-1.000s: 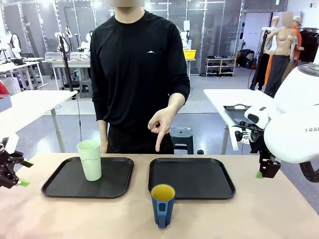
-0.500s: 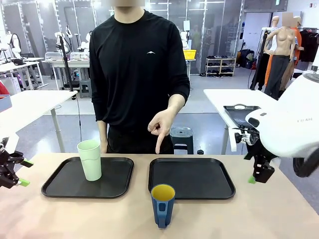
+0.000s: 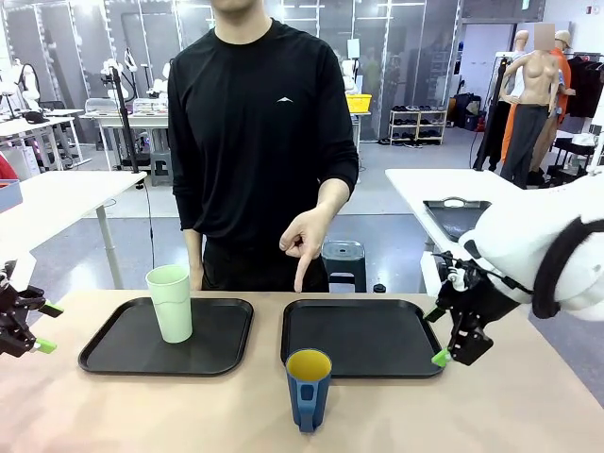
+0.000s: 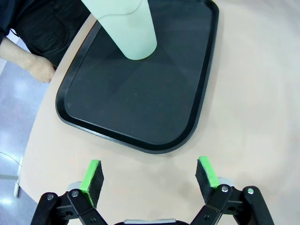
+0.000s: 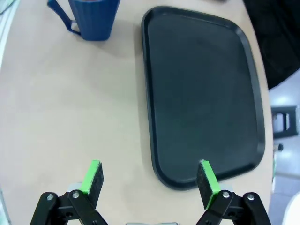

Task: Sort and store the cups by type.
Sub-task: Pick up the Handle plastic cup and place it into the empty Flat Tray.

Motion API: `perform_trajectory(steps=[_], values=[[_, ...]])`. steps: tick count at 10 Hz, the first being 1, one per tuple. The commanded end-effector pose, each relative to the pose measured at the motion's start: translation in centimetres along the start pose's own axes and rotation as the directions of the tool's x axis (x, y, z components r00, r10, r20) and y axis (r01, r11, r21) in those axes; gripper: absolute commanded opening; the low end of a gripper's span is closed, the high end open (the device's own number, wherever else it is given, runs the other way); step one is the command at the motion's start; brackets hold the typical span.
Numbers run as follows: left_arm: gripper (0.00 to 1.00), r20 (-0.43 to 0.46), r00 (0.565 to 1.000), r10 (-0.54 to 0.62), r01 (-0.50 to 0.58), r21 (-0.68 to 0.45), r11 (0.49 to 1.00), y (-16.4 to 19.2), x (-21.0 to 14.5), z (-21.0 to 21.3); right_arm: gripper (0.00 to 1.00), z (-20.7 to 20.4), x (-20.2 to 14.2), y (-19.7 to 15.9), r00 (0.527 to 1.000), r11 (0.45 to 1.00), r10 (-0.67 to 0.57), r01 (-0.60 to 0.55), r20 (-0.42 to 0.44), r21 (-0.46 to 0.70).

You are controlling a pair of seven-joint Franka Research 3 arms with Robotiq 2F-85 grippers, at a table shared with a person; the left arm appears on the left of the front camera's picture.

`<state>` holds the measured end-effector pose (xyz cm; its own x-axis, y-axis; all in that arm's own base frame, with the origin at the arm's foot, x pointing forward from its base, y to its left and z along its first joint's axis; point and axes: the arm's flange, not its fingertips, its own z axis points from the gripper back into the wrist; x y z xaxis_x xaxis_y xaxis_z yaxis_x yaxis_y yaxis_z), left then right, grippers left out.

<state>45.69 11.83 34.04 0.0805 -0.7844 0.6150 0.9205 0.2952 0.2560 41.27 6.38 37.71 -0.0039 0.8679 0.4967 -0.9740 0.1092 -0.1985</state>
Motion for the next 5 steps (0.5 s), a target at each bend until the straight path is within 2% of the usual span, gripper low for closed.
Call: perform_trajectory(steps=[1, 4, 5], values=[[1.0, 0.024, 1.0, -0.003, 0.003, 0.004, 1.0, 0.1, 0.1, 0.1, 1.0, -3.5, -2.1, 1.5, 0.984, 1.0, 0.002, -0.006, 0.176, 0.02], [1.0, 0.024, 1.0, -0.003, 0.003, 0.004, 1.0, 0.1, 0.1, 0.1, 1.0, -6.0, -2.6, 2.0, 0.9, 0.998, -0.028, 0.001, 0.435, 0.062], [1.0, 0.024, 1.0, -0.003, 0.003, 0.004, 1.0, 0.1, 0.1, 0.1, 1.0, -6.8, -2.7, 2.1, 0.845, 0.997, -0.038, 0.0, 0.533, 0.072]])
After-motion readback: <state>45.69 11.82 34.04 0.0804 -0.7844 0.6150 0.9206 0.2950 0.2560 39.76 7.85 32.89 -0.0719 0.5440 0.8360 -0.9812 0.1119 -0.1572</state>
